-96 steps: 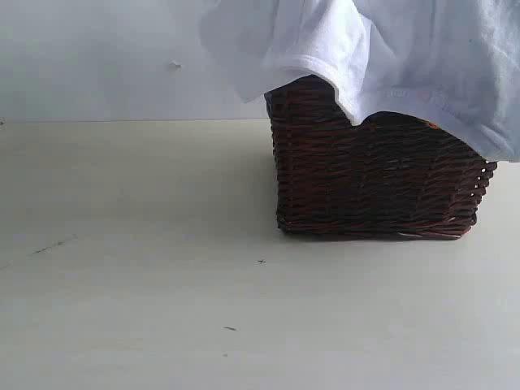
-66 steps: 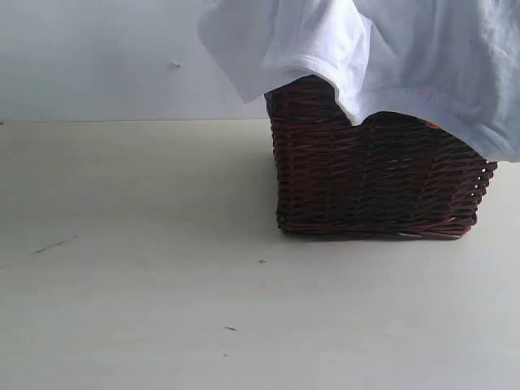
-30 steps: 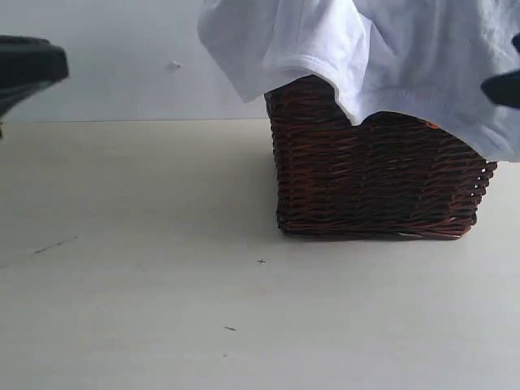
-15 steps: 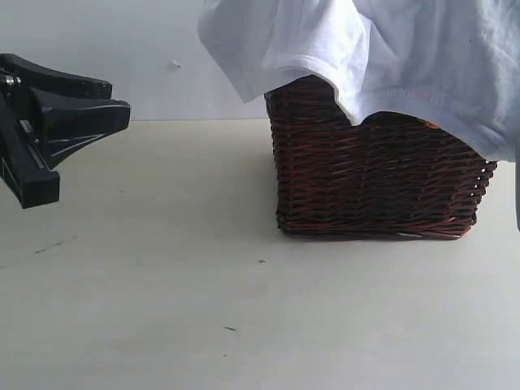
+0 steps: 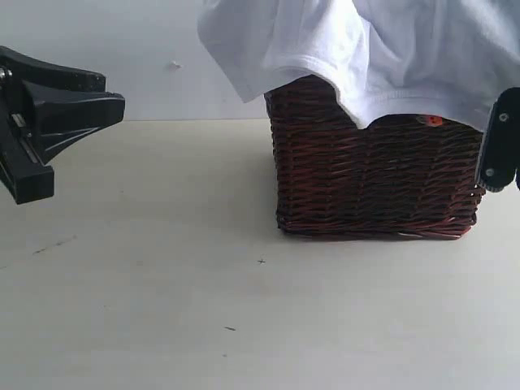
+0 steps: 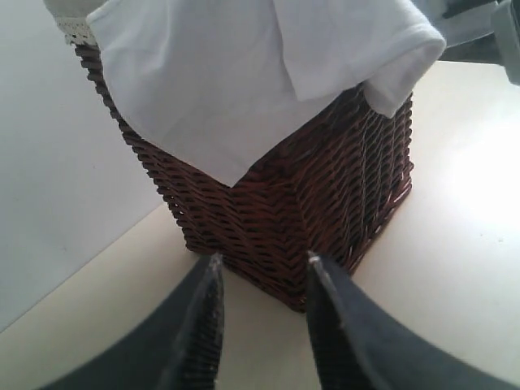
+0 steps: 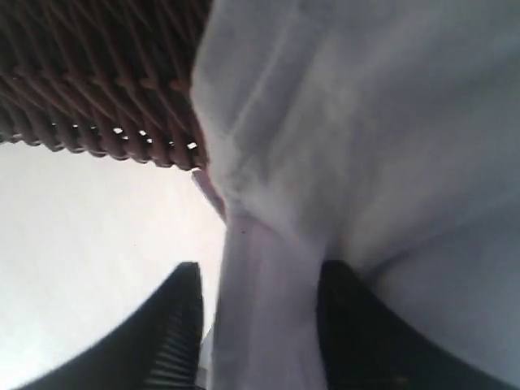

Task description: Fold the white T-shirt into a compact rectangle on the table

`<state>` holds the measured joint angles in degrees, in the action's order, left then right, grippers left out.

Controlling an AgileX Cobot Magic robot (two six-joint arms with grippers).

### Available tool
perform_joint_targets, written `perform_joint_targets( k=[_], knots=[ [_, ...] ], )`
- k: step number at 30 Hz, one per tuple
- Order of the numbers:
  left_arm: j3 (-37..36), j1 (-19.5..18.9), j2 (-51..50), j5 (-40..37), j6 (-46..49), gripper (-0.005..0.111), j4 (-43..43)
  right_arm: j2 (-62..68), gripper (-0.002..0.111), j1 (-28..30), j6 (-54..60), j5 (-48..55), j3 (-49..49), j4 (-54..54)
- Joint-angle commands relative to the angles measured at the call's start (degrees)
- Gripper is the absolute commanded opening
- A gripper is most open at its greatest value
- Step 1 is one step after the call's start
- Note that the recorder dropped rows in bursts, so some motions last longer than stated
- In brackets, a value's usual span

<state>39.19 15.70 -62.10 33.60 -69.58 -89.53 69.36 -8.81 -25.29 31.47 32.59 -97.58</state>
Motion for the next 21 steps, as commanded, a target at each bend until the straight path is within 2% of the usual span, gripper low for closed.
perform_joint_targets(
  k=[1,5,8,11,14,17,21],
  knots=[
    [0.34,0.35,0.37,-0.07,-0.29,0.036,0.89,-4.79,0.0,-0.2,-3.32,1.76,-0.2,-0.71],
    [0.34,0.35,0.2,3.09,0.45,0.036,-1.09,-11.34,0.0,-0.2,-3.42,-0.85,-0.2,0.2],
    [0.34,0.6,0.11,7.97,6.41,0.036,-2.56,-17.86,0.0,-0.2,-7.69,-4.75,-0.2,2.37],
    [0.34,3.35,0.11,7.54,11.98,0.036,-2.38,-24.75,0.0,-0.2,-11.09,-8.31,-0.2,5.51],
    [0.34,8.62,-0.78,0.96,16.66,0.036,-2.22,-31.03,0.0,-0.2,-11.34,-10.56,-0.2,7.09],
    [0.34,16.36,-2.96,-10.8,27.71,0.036,-0.99,-35.23,0.0,-0.2,-12.08,-13.07,-0.2,7.79],
    [1.83,25.73,-6.53,-24.96,47.48,0.036,10.25,-36.98,0.0,-0.2,-13.8,-15.91,-0.2,7.79]
  ],
)
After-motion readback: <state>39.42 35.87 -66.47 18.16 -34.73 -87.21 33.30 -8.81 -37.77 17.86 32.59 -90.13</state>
